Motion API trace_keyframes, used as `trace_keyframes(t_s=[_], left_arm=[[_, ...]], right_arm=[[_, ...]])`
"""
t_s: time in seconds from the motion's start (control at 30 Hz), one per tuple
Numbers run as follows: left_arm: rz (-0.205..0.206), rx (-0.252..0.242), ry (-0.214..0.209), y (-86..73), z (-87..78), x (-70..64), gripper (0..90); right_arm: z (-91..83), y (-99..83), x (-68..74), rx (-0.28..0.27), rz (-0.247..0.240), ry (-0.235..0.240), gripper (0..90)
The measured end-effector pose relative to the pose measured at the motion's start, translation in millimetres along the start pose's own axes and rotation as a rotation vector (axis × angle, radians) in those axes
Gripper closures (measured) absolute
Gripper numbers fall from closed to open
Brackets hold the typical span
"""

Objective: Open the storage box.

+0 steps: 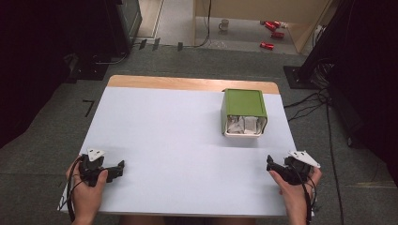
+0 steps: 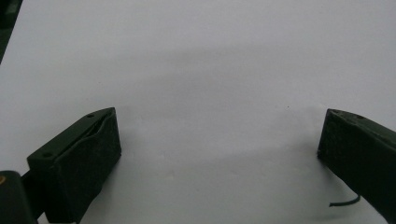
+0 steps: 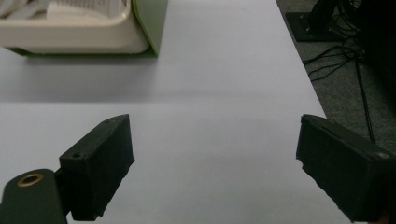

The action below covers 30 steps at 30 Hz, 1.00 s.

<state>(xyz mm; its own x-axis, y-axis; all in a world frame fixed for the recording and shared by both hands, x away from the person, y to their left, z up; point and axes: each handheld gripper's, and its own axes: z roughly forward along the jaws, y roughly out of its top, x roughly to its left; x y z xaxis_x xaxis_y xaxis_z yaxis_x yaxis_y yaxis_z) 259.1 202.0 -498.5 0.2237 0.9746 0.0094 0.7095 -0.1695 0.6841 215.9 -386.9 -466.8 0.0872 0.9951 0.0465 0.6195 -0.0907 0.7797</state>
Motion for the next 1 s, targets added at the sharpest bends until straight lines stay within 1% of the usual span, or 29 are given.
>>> trace_keyframes(t_s=[0.07,0.2,0.3,0.33,0.47,0.6,0.83,1.0], left_arm=[[0.0,0.0,0.0,0.0,0.0,0.0,0.0],[0.0,0.0,0.0,0.0,0.0,0.0,0.0],[-0.001,0.0,0.0,0.0,0.0,0.0,0.0],[0.0,0.0,-0.001,0.0,0.0,0.0,0.0],[0.0,0.0,-0.001,0.0,0.0,0.1,0.0],[-0.001,0.0,-0.001,0.0,0.0,0.0,0.0],[0.0,0.0,0.0,0.0,0.0,0.1,0.0],[0.0,0.0,0.0,0.0,0.0,0.0,0.0]], right_arm=[[0.8,5.9,1.6,-0.003,0.005,0.001,11.7],[3.6,19.6,5.3,-0.002,0.029,0.002,12.7],[5.4,29.7,8.3,-0.01,0.034,0.001,13.6],[6.9,35.8,10.7,-0.014,0.036,-0.004,14.5],[9.9,42.4,14.0,-0.015,0.04,-0.002,15.3],[15.0,47.1,17.8,-0.017,0.05,0.015,15.4],[25.7,53.8,26.5,-0.032,0.042,0.037,15.8],[31.4,58.7,29.2,-0.037,0.042,0.041,17.2]])
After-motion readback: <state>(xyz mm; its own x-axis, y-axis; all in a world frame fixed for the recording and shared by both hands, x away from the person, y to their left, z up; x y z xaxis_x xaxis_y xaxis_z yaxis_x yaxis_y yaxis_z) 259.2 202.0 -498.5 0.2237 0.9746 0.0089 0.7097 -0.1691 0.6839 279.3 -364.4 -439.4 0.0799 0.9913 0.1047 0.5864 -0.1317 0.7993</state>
